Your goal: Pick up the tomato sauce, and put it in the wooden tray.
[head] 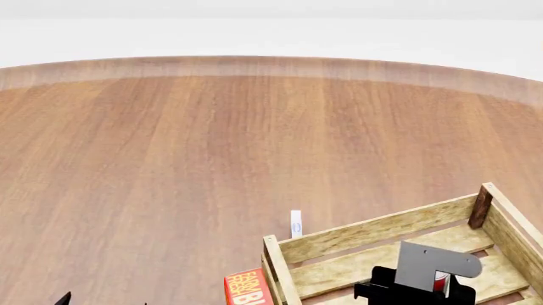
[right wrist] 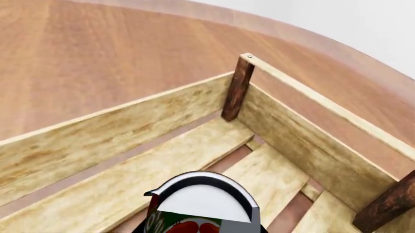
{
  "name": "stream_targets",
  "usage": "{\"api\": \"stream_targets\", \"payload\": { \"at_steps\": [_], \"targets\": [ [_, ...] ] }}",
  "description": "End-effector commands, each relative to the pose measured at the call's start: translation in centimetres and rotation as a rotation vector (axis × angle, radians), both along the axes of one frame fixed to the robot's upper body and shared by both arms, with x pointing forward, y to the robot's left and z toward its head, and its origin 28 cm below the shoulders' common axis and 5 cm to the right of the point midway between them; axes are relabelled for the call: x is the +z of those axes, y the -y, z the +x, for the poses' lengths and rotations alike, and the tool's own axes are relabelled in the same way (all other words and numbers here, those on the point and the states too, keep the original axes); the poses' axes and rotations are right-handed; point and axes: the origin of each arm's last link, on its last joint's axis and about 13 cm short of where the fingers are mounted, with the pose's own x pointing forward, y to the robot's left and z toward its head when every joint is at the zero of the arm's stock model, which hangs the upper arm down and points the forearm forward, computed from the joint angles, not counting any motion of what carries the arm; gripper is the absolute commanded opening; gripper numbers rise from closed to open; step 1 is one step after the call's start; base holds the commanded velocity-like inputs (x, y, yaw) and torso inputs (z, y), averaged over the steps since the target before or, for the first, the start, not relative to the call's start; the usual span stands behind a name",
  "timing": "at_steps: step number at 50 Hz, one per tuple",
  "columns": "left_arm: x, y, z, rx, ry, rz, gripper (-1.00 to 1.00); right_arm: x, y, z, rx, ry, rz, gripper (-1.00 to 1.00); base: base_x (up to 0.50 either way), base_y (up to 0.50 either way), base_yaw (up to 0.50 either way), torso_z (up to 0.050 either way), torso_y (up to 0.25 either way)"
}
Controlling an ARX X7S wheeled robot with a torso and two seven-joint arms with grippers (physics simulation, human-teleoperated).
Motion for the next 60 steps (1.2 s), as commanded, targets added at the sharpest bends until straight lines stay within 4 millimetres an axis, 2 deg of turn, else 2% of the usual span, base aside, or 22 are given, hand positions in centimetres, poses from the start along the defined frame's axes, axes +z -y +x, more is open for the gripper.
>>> {"api": "stream_targets", "payload": {
  "at_steps": [1, 9, 10, 60],
  "targets": [
    [0.25, -0.04, 0.30, 0.023, 0.028, -0.047, 1.00, -0.06, -0.38, -0.01, 0.026, -0.013, 0.006, -1.00, 0.00, 0.00, 0.00, 0.000, 0.000],
    [0.31, -0.01, 0.26, 0.023, 0.029, -0.048, 1.00, -0.10, -0.40, -0.04, 0.020, -0.016, 0.005, -1.00, 0.00, 0.00, 0.00, 0.000, 0.000],
    [0.35, 0.01, 0.23, 0.023, 0.029, -0.048, 1.00, -0.11, -0.40, -0.05, 0.023, -0.016, 0.006, 1.00, 0.00, 0.00, 0.00, 0.000, 0.000],
    [0.40, 0.06, 0.20, 0.021, 0.028, -0.047, 1.00, 0.46, -0.59, 0.45, 0.049, 0.036, -0.030, 1.00, 0.00, 0.00, 0.00, 0.000, 0.000]
  ]
}}
